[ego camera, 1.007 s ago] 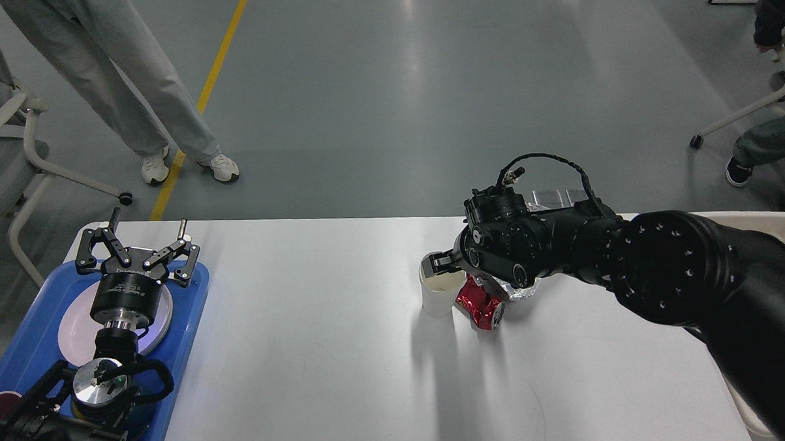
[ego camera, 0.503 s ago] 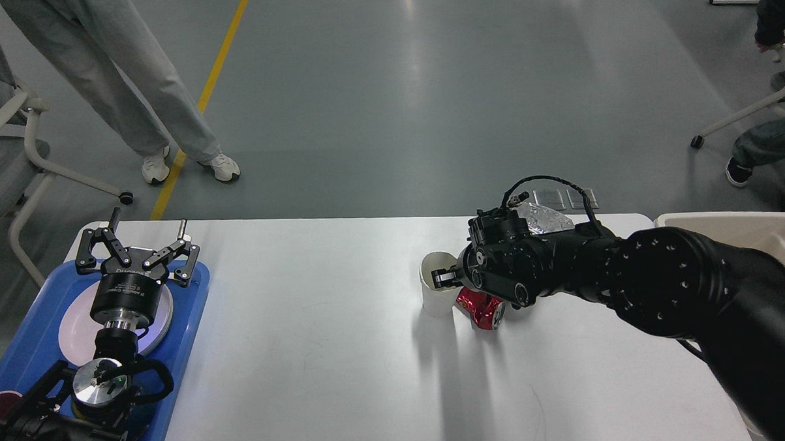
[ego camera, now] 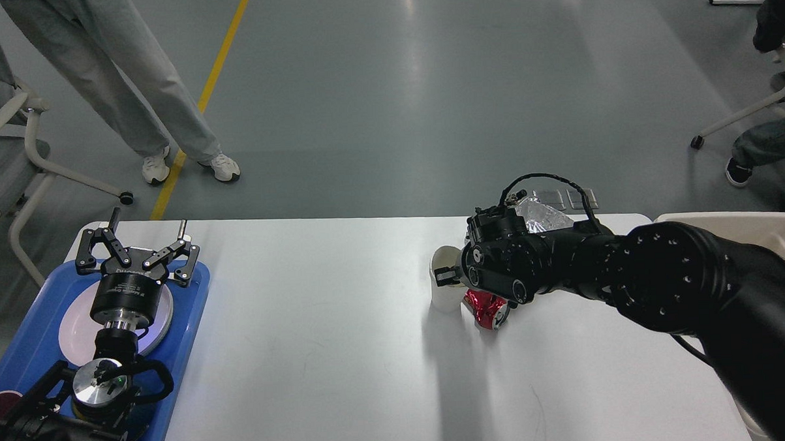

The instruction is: Tidy desktop

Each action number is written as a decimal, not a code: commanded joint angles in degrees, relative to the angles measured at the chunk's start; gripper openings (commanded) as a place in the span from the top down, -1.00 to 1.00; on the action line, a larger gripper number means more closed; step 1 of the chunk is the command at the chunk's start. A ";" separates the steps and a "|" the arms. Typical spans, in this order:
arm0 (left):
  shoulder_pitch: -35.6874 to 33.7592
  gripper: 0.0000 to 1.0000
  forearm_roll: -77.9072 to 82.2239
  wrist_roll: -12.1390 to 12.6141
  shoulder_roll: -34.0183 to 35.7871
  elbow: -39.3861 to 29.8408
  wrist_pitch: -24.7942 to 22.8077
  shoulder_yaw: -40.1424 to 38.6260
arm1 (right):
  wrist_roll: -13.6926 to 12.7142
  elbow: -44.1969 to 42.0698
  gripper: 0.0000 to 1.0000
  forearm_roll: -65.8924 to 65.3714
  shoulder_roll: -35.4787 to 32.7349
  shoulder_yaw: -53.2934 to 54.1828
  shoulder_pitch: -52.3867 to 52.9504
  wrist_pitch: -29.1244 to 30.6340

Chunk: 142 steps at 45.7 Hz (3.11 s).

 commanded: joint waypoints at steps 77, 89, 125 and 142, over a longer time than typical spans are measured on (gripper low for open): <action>0.05 -0.92 -0.05 -0.09 0.00 0.00 0.09 0.00 | 17.67 33.68 1.00 12.23 -60.36 -47.55 42.20 4.96; 0.05 -0.92 -0.05 -0.09 0.00 0.00 0.09 0.00 | 17.67 14.77 1.00 12.31 -65.11 -24.89 10.14 2.59; 0.05 -0.92 -0.05 -0.09 0.00 0.00 0.09 0.00 | 15.30 -27.60 1.00 13.02 -39.28 1.77 -44.91 -11.91; 0.05 -0.92 -0.05 -0.09 0.00 0.00 0.09 0.00 | 15.39 -27.51 0.71 13.02 -38.04 1.68 -46.49 -12.53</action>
